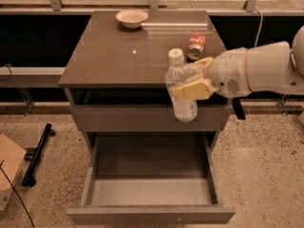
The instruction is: Place blue plastic bottle into middle drawer
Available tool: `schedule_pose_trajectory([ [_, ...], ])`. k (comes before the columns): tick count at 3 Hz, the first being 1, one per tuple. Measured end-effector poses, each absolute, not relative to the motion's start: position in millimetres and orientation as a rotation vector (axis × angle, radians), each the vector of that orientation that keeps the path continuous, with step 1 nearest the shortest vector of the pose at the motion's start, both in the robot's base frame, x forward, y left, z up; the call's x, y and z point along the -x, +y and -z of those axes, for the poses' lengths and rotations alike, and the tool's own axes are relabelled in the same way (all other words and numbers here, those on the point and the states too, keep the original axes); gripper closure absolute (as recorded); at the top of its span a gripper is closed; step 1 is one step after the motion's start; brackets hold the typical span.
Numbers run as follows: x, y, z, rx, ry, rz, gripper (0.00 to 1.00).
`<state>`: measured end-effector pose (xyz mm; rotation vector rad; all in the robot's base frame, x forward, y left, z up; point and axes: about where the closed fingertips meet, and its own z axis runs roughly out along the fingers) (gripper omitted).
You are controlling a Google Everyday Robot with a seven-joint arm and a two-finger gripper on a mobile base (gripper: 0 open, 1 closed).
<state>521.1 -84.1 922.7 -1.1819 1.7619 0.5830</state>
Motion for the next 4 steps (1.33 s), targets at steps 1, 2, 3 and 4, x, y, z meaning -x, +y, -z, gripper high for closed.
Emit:
schedule_pose_trajectory([
  [1,-495,-86,-888,1.156,1.799,-0.624,1.00],
  [2,-487,-85,-852,1.128,1.805,-0.653,1.00],
  [3,-493,-86,-805,1.100,1.804,-0.682,1.00],
  [4,-504,-90,-756,1.082,1.864,-0.736,1.00],
])
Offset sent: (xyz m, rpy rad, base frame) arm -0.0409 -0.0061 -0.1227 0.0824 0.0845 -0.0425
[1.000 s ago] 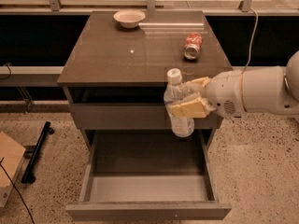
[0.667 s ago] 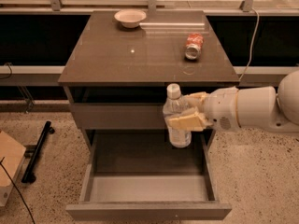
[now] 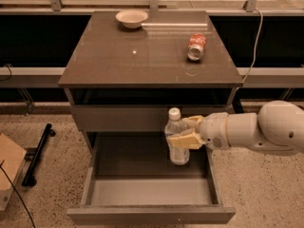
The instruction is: Place blue plastic bottle into middle drawer
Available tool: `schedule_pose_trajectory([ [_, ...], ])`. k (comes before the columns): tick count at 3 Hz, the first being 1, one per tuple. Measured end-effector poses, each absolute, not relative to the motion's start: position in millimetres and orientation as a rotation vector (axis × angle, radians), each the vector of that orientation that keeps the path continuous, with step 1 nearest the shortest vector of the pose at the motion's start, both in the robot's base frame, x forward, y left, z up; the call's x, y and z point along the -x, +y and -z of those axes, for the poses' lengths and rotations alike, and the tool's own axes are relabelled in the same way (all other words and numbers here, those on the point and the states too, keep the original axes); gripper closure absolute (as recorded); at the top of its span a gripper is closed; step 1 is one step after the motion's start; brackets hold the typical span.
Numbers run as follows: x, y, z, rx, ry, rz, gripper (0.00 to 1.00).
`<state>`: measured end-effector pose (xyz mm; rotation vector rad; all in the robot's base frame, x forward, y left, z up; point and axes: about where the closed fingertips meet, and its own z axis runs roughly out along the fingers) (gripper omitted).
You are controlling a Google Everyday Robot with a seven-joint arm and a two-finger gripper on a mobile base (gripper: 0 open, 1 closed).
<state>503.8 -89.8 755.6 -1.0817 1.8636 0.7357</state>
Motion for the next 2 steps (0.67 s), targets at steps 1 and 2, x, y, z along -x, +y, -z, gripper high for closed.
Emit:
schedule_pose_trajectory([
  [1,-505.1,-89.5,-749.2,1.079,1.871,-0.747,1.00],
  [2,-505.5,-86.1,-741.5,1.114,1.879,-0.729,1.00],
])
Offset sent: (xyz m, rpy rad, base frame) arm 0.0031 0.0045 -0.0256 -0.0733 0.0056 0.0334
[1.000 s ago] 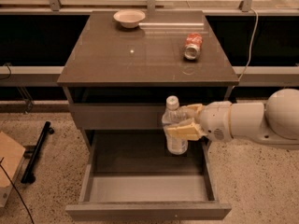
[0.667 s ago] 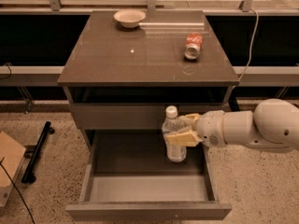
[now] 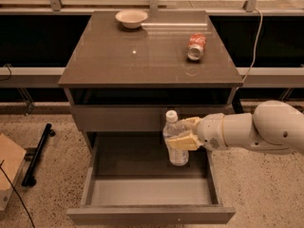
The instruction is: Place blue plastic bottle into middle drawer
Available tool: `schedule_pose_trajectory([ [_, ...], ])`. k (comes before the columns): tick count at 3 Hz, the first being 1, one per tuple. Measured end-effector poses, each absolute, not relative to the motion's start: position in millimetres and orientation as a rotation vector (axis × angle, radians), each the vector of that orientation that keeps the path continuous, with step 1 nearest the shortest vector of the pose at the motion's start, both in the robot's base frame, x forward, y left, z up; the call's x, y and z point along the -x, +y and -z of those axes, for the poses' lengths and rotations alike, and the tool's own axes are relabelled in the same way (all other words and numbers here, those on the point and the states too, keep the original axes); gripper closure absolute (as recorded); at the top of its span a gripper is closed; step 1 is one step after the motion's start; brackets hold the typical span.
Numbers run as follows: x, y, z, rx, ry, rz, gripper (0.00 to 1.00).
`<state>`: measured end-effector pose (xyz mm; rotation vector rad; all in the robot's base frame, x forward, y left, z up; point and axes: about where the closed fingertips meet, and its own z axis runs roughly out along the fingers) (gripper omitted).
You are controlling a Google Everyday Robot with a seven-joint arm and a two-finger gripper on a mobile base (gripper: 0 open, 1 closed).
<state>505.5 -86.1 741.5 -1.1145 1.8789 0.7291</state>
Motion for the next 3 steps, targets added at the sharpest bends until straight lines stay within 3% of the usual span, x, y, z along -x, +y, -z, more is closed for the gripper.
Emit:
schedule_pose_trajectory([
  [3,-512,-84,-654,1.090,1.880,-0.785,1.00],
])
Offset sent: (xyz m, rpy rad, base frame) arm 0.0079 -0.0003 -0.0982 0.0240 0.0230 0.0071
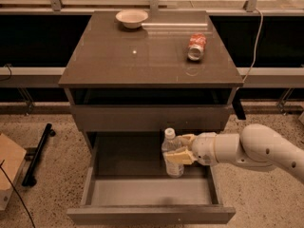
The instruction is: Place blue plastic bottle into middle drawer
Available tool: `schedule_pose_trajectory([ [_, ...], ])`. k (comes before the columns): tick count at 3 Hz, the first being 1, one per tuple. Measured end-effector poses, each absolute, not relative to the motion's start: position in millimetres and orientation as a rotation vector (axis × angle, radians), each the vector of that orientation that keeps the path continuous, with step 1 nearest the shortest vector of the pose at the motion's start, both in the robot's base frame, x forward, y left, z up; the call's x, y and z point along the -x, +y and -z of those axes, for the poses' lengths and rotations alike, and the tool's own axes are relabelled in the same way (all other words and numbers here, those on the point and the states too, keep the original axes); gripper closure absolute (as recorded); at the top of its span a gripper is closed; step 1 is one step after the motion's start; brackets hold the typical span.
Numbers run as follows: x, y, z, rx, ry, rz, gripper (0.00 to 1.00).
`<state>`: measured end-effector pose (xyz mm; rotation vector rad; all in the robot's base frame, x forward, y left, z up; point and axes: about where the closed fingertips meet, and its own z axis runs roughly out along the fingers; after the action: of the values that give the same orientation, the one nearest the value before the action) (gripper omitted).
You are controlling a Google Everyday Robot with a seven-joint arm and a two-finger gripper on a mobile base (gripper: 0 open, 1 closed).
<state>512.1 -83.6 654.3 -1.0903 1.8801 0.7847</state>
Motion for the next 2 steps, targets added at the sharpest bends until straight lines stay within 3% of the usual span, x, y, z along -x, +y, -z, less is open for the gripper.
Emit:
schedule_pose_trajectory([
  [2,-521,-92,-594,1.000,1.890,-0.802,1.00],
])
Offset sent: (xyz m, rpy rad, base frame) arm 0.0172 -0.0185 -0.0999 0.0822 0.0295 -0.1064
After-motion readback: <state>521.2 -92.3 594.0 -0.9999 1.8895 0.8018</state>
